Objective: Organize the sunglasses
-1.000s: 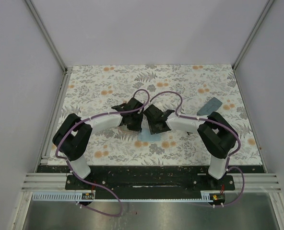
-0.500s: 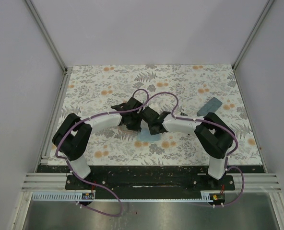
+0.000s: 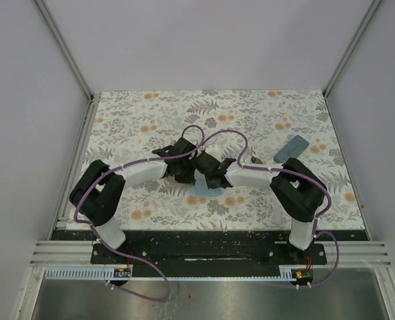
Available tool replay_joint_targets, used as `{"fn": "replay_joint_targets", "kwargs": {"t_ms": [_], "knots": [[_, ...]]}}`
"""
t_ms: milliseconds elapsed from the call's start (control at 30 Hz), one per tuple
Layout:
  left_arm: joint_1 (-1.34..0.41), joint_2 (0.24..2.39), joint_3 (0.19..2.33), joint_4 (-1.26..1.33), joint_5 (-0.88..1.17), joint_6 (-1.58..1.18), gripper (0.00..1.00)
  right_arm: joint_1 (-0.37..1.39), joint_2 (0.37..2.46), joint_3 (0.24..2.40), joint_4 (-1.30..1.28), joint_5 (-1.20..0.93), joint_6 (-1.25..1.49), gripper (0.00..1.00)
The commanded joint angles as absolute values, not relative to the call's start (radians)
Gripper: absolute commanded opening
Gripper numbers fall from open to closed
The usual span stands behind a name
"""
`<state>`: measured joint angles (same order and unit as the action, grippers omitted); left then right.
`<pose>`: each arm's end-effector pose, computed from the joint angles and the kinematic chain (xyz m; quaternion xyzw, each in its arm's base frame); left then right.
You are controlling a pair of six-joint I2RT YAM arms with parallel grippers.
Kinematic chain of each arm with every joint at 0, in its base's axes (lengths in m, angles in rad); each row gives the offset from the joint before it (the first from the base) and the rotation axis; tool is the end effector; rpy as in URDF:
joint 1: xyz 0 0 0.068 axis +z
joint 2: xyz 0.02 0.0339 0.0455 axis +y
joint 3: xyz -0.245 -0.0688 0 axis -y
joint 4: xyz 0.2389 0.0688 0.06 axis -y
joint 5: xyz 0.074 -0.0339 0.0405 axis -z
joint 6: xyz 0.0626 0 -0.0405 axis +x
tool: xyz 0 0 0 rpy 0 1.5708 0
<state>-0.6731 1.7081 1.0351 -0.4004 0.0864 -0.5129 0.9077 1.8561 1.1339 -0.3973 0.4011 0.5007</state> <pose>0.2647 -0.2179 0.1344 0.0881 0.9644 -0.1721 0.1805 0.2441 0.2728 0.1172 -0.1494 0.9444 -0.0060 0.2928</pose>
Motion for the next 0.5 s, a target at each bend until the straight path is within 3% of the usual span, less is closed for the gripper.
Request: {"fn": "replay_joint_targets", "kwargs": {"t_ms": [0,467], "knots": [[-0.673,1.608,0.987,-0.333,0.063,-0.58,0.0,0.93,1.859,1.146,-0.468,0.32,0.512,0.0],[-0.677,1.421,0.847,-0.29,-0.13,-0.724,0.0,0.868,1.841,1.279,-0.377,0.236,0.427,0.0]]}}
